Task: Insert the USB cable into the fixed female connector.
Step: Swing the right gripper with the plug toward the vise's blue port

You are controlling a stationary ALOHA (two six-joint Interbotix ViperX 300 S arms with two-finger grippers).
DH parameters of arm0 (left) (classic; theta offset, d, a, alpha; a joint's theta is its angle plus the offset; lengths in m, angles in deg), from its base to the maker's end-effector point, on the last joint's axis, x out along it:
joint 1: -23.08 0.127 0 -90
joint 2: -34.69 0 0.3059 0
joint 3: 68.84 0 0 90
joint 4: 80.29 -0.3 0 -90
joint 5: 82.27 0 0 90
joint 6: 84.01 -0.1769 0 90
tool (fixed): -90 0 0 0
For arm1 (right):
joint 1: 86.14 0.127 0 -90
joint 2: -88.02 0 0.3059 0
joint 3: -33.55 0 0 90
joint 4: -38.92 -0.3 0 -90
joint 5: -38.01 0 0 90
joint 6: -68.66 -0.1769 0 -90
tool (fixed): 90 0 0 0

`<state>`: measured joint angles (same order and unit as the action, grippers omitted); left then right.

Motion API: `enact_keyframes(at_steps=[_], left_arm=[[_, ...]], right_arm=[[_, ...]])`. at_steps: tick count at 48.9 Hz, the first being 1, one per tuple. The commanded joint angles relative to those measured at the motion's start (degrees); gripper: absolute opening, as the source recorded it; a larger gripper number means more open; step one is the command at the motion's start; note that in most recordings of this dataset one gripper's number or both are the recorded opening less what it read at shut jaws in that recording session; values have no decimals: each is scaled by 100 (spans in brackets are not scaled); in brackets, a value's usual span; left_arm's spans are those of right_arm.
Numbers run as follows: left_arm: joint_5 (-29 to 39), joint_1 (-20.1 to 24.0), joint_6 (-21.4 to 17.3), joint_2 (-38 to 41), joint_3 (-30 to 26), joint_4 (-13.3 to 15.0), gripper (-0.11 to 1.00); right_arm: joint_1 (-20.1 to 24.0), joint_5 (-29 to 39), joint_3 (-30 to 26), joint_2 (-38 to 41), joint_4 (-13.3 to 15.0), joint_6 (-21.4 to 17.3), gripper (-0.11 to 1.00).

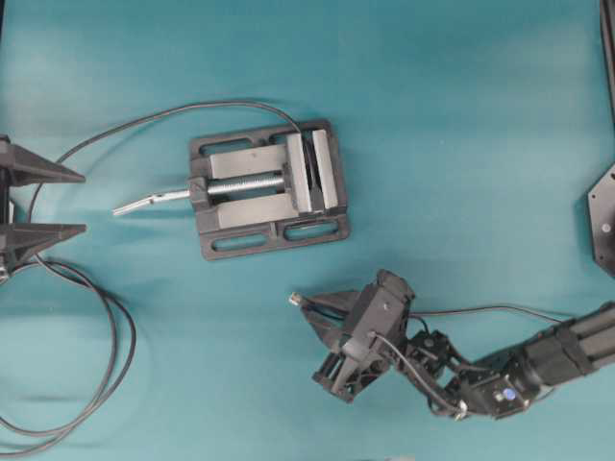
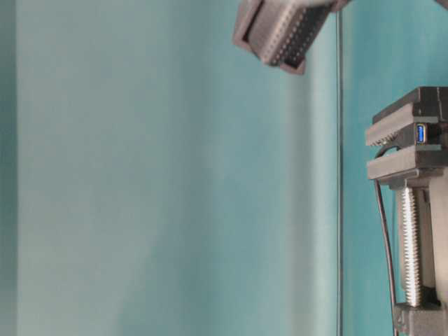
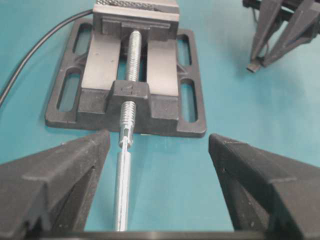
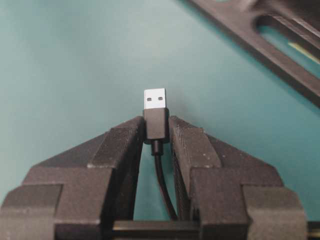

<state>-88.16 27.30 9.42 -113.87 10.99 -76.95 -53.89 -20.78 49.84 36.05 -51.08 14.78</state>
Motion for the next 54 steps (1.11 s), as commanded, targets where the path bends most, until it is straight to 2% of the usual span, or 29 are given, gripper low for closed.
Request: enact_keyframes(at_steps=[1, 5, 8, 12, 25, 29, 54], left_arm=[[-53, 9, 53, 88, -79, -18, 94], [-53, 9, 53, 88, -79, -18, 94], [-53, 18, 53, 88, -79, -18, 94], [-53, 9, 53, 88, -79, -18, 94], [-53, 9, 53, 88, -79, -18, 94], [-62, 18, 53, 88, -79, -18, 94], [-53, 18, 53, 88, -79, -18, 94]], right_arm=[[62, -483, -369, -26, -694, 334, 20], [88, -861, -624, 70, -1178, 659, 20], [88, -1134, -809, 158, -1424, 826, 20], [88, -1459, -1037, 281, -1608, 932, 20], [79, -2391, -1547, 580, -2206, 940, 20], [70, -2540, -1661, 650, -2276, 923, 20], [-35, -2839, -2039, 791, -2294, 879, 20]])
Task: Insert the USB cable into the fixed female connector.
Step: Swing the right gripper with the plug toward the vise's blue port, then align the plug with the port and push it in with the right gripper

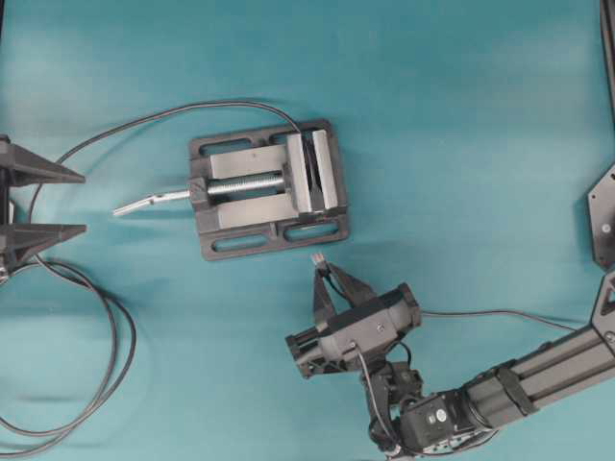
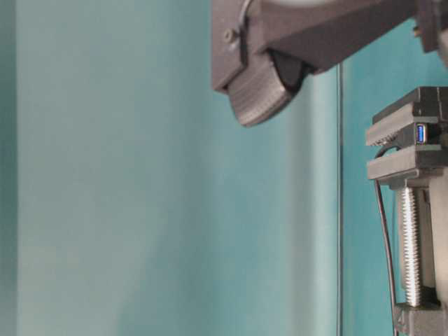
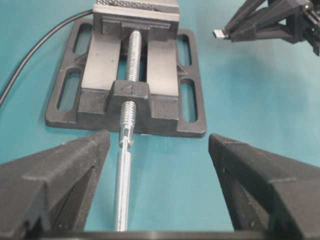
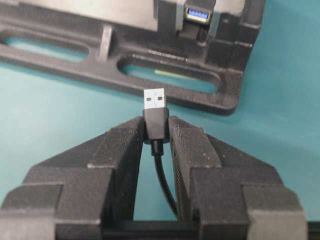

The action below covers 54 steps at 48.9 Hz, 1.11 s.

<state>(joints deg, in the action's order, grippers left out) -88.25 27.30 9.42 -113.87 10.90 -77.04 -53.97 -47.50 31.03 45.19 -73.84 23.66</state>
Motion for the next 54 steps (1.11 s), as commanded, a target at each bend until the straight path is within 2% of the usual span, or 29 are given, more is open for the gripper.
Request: enact_keyframes(at_steps=[1, 10, 38, 54], left_arm=[[-44, 18, 53, 88, -70, -9, 94], [-44, 18, 53, 88, -70, -9, 94], [-44, 18, 53, 88, -70, -9, 94], [-44, 9, 53, 88, -70, -9, 94]], right_arm=[[-18, -211, -176, -123, -18, -9, 20], [-53, -387, -237, -88, -26, -9, 20], [-281, -369, -387, -97, -97, -9, 20], [-387, -369, -431, -70, -378, -9, 20]])
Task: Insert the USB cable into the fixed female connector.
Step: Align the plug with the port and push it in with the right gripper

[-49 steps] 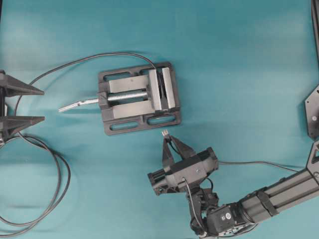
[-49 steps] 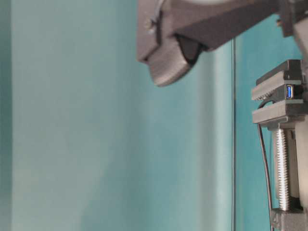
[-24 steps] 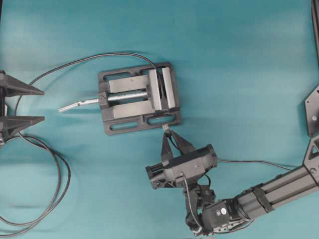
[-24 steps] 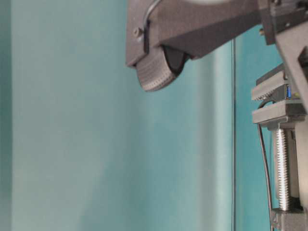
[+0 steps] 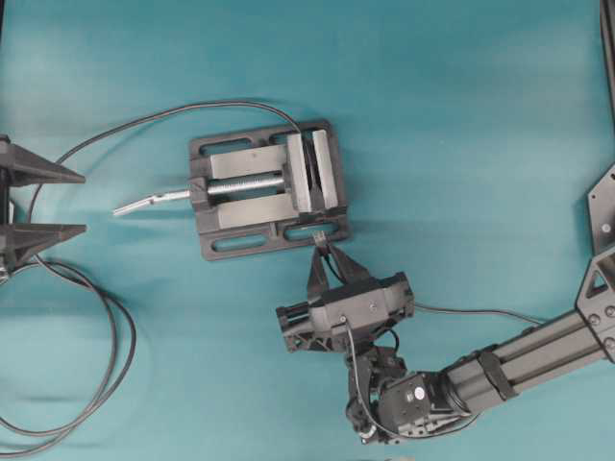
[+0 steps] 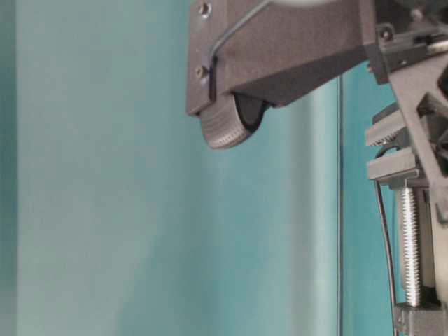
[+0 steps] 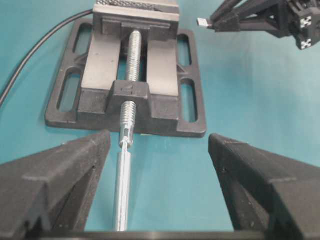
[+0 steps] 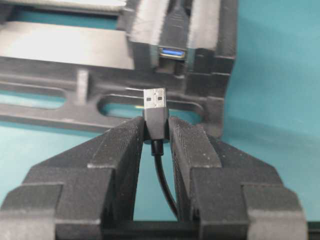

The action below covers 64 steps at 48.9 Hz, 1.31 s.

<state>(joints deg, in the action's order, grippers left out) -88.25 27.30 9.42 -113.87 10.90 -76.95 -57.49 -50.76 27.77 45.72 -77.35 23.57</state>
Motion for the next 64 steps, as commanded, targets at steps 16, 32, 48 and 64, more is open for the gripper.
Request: enact_keyframes(at_steps=[16, 32, 48, 64], left_arm=[[-53, 18, 53, 88, -70, -26, 94], [-53, 18, 53, 88, -70, -18, 94], [-44, 9, 53, 88, -70, -18, 94], [-53, 18, 53, 88, -70, -18, 94]], right_arm=[[-158, -88, -158, -114, -26, 26, 20], [-264, -158, -167, -123, -53, 79, 20], [-360, -185, -185, -149, -132, 114, 20], [-439, -185, -316, -149, -132, 325, 20]])
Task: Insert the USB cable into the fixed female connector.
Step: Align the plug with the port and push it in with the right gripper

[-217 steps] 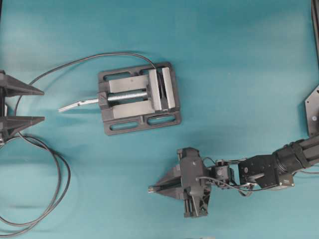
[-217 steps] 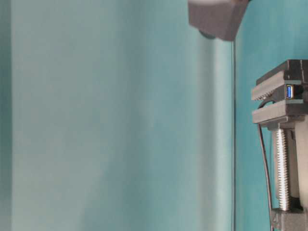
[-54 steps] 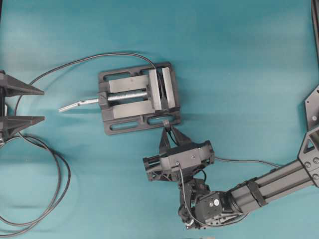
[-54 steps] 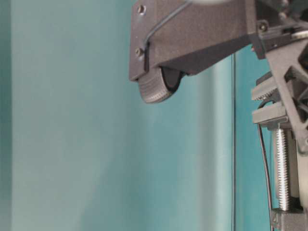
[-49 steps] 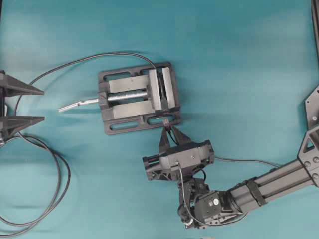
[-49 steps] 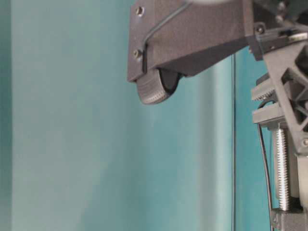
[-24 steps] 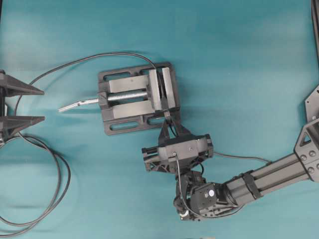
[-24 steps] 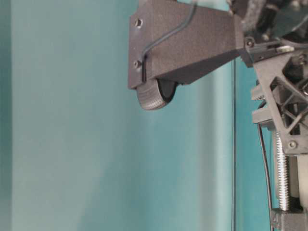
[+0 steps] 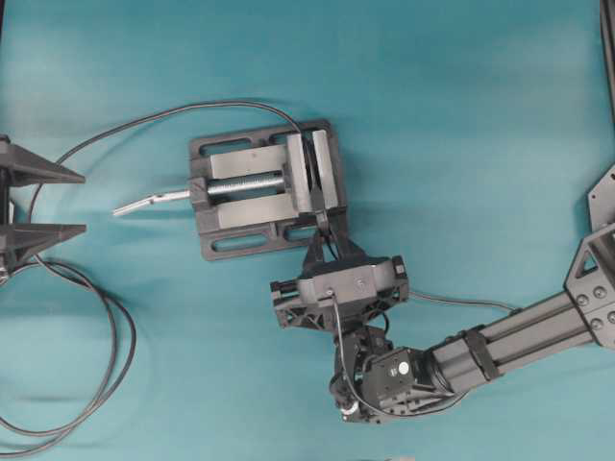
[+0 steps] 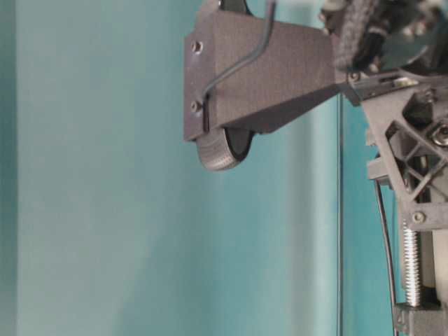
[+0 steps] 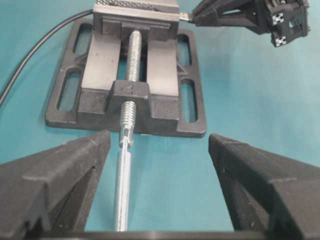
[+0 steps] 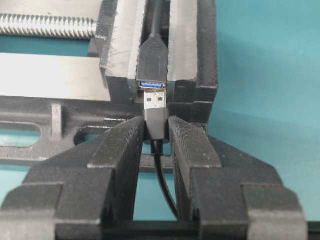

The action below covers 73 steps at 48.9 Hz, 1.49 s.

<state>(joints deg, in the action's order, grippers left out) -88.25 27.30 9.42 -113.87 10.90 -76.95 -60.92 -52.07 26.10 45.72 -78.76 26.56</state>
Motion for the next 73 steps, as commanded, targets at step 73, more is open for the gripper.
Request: enact_keyframes(at_steps=[73], left_arm=[[-53, 18, 53, 88, -70, -18, 94]], right_arm=[[-483, -79, -202, -149, 360, 325, 20]])
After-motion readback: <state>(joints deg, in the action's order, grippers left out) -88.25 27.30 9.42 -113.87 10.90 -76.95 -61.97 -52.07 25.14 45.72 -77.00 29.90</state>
